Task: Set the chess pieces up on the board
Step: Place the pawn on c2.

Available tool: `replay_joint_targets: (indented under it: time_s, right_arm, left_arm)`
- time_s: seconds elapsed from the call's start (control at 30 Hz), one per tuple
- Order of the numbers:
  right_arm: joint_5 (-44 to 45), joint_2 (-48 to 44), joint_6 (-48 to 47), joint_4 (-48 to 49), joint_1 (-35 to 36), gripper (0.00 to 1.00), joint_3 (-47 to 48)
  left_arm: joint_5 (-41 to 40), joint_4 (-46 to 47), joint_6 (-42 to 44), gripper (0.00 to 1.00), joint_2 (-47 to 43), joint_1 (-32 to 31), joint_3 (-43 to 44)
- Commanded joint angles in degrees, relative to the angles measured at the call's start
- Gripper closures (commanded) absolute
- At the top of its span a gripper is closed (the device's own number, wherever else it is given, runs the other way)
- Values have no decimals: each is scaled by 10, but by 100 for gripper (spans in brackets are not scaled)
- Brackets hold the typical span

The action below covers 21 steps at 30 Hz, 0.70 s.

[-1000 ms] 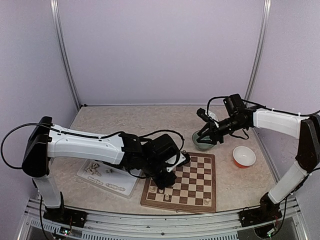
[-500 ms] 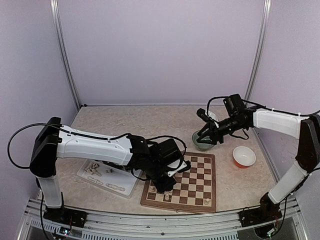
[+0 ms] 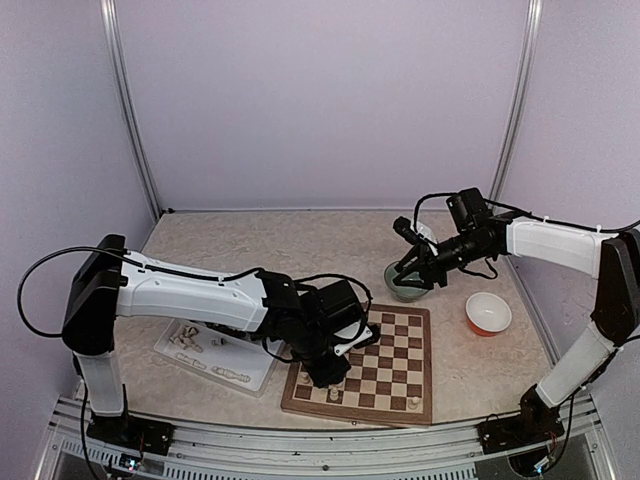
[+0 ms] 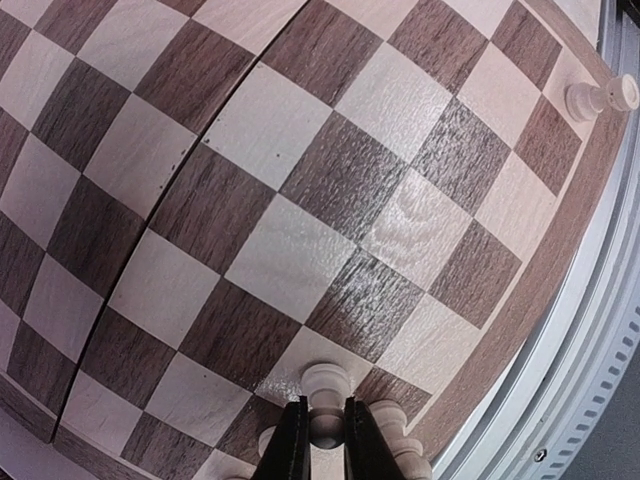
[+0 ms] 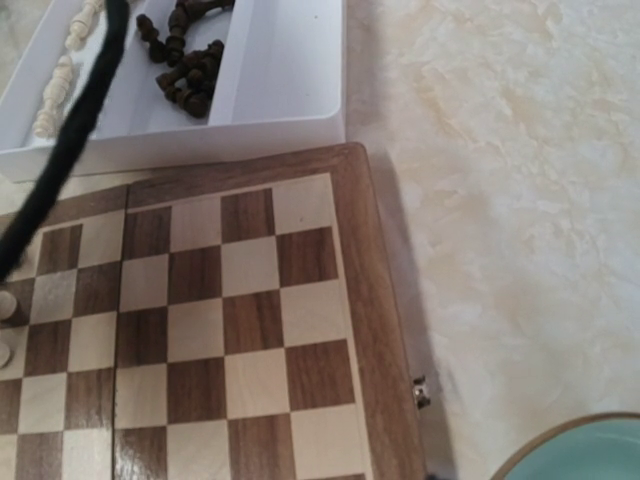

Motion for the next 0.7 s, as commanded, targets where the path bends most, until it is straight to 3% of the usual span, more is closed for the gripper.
replay_joint_targets:
  time_s: [0.0, 0.5, 0.67]
  right_arm:
    - [-7, -8, -7, -5, -3, 57, -6]
    - [-27, -9, -12, -14, -3, 56, -2]
    - [-26, -9, -14, -15, -3, 56, -2]
  left_arm:
    - [-1, -12, 8, 87, 13, -4, 16]
    - [-35, -8, -3, 68, -23, -10, 44]
    - [-132, 39, -58, 65, -91, 10, 2]
